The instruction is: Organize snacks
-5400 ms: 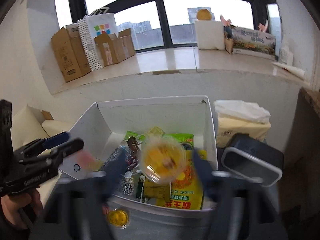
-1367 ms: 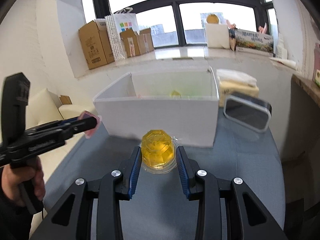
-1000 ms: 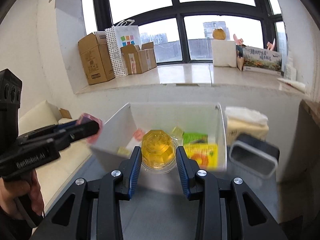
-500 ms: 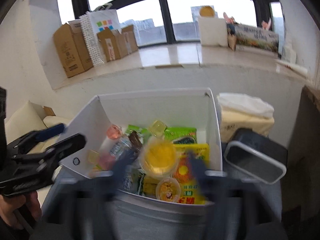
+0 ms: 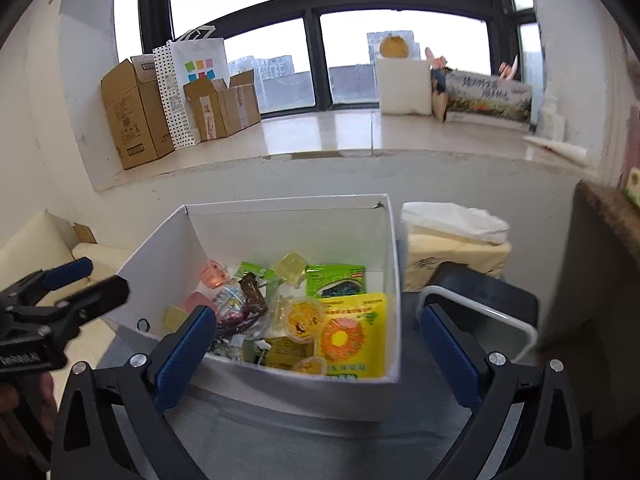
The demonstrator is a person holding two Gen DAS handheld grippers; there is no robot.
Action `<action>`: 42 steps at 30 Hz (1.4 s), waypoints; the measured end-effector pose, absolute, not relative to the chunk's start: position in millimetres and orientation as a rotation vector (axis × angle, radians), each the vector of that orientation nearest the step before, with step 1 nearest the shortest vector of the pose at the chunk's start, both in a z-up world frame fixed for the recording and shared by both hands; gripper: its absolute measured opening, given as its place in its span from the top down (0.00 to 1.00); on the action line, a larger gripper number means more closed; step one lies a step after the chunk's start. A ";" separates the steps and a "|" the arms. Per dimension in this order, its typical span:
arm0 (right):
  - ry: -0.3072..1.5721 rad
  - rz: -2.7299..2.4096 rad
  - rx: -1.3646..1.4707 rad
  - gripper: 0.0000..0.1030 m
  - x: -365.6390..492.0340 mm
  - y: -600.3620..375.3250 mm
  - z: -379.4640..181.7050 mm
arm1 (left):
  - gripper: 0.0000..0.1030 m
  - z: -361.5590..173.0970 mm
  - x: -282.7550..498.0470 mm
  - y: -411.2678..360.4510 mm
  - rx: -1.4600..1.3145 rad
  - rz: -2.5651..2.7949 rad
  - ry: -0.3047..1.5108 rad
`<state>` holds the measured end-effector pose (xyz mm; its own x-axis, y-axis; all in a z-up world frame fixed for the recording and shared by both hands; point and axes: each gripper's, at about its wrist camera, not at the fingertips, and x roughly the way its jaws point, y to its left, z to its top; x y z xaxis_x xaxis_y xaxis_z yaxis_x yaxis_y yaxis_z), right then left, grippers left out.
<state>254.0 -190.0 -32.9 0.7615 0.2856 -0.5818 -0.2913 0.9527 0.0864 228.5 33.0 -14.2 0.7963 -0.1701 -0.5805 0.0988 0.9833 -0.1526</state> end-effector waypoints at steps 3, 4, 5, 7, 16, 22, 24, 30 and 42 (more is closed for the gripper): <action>0.598 0.309 -0.032 0.00 232.7 -192.8 -28.3 | 0.00 -12.8 208.1 37.8 -0.133 -0.115 0.630; 0.586 0.307 -0.037 0.00 224.2 -194.2 -26.4 | 0.00 -11.2 197.0 37.9 -0.106 -0.062 0.610; 0.574 0.306 -0.044 0.00 213.0 -196.1 -24.4 | 0.00 -9.7 190.2 37.3 -0.091 -0.022 0.601; 0.558 0.327 -0.052 0.00 194.9 -198.8 -20.7 | 0.00 -7.2 172.0 35.9 -0.051 0.059 0.588; 0.516 0.344 -0.037 0.00 106.7 -214.6 -1.6 | 0.00 -7.2 88.1 26.4 -0.118 -0.063 0.613; 0.528 0.351 0.000 0.00 79.1 -225.5 4.0 | 0.00 0.6 42.2 20.1 -0.099 -0.043 0.592; 0.521 0.360 0.020 0.00 71.3 -230.0 6.2 | 0.00 5.9 29.6 22.6 -0.108 -0.033 0.579; 0.516 0.363 -0.005 0.00 52.7 -228.0 6.1 | 0.00 18.0 13.4 26.2 -0.103 -0.012 0.555; 0.511 0.370 -0.031 0.00 39.2 -218.3 6.8 | 0.00 20.5 13.9 20.9 -0.092 -0.022 0.569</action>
<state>39.2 -218.3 6.8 0.8077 0.3380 -0.4831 -0.3534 0.9334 0.0621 13.9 20.9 20.5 0.8426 -0.0464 -0.5366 -0.0043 0.9957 -0.0929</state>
